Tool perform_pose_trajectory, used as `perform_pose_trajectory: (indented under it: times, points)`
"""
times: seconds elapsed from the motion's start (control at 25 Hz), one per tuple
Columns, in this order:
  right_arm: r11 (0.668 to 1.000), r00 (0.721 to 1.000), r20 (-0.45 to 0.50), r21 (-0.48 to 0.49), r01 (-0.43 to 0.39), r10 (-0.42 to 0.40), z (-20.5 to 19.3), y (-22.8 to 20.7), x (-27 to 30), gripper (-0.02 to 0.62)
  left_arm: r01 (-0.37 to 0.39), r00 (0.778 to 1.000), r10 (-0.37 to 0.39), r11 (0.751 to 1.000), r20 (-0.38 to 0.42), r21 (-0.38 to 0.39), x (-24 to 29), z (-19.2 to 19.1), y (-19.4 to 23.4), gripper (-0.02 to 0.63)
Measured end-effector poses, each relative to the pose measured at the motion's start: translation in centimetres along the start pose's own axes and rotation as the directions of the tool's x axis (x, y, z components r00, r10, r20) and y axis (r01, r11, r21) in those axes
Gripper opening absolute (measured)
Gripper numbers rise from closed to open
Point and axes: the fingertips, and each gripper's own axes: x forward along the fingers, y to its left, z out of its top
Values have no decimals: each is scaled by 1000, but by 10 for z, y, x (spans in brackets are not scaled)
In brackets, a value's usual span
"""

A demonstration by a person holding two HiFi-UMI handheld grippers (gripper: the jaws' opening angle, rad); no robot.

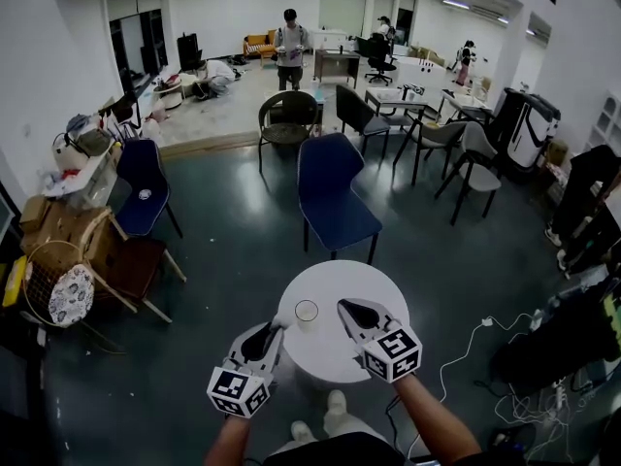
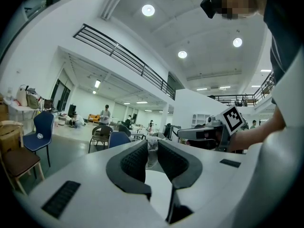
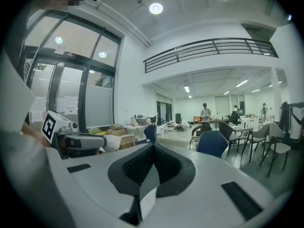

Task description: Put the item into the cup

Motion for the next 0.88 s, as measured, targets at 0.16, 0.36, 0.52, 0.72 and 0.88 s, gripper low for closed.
perform_pose_trajectory:
  times: [0.16, 0.36, 0.52, 0.72, 0.88]
  points:
    - [1000, 1000, -19, 3, -8, 8, -11, -24, 9, 15, -19, 1000, 19, 1000, -6, -14, 23, -11, 5, 74]
    - [1000, 999, -36, 16, -4, 5, -22, -54, 24, 15, -28, 999, 28, 999, -18, -29, 48, -20, 14, 74]
    - [999, 999, -43, 32, -5, 6, -31, -71, 37, 16, -59, 997, 57, 998, -43, -32, 67, -32, 28, 74]
    - [999, 998, -69, 51, -7, 10, -54, -95, 52, 16, -85, 994, 83, 996, -74, -26, 93, -52, 44, 74]
    - [998, 996, -89, 66, -1, 7, -74, -113, 65, 16, -94, 990, 92, 995, -106, -15, 114, -70, 56, 74]
